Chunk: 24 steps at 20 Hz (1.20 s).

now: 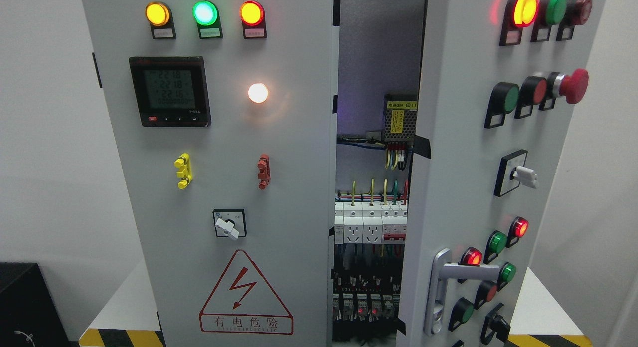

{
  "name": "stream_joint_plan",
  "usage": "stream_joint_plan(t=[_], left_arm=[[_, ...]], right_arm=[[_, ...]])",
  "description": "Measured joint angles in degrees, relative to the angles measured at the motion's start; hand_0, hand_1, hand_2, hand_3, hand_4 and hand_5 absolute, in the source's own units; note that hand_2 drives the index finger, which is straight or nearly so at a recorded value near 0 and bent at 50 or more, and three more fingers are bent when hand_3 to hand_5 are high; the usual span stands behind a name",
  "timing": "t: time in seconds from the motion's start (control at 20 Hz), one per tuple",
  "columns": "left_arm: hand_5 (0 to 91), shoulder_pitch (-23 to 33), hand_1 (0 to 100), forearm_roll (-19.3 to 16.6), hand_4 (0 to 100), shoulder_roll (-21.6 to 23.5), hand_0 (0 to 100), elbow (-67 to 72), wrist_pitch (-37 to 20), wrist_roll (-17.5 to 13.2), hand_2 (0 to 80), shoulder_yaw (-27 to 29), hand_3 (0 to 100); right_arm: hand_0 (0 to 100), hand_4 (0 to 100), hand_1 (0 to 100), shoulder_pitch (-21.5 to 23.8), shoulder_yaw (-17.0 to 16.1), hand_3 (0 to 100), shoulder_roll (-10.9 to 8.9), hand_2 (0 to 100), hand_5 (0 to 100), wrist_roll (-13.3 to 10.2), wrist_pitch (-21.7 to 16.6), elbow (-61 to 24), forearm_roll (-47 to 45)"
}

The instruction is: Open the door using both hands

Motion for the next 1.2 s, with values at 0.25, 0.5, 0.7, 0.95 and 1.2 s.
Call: stream_joint_plan(t=[0.25,0.5,0.7,0.95,1.2], left_arm=[[0.0,0.00,0,0.00,0,0.00,0,0.00,0.00,0.00,0.0,0.00,0],[0.0,0.00,0,0.00,0,0.00,0,0.00,0.00,0.00,0.0,0.00,0],[0.0,0.00,0,0.00,0,0.00,0,0.00,0.00,0.00,0.0,0.00,0],[0.0,0.25,0,0.06,0,0.23,0,-0.61,-0.08,-0.75,0.0,-0.02,0],[0.0,9.13,0,7.71,0,6.04,0,-9.52,-0.30,-18.19,0.0,1.01,0]], right_arm=[[0,0,0,0.00,0.00,0,0.00,0,0,0.01,0.00,0.00,0.00],[0,0,0,0.00,0.00,0,0.00,0,0,0.01,0.00,0.00,0.00],[0,0,0,0.00,0.00,0,0.00,0,0,0.01,0.00,0.00,0.00],[0,0,0,0.00,0.00,0,0.00,0,0,0.01,0.00,0.00,0.00],[0,0,0,0.00,0.00,0,0.00,0,0,0.01,0.00,-0.02,0.00]])
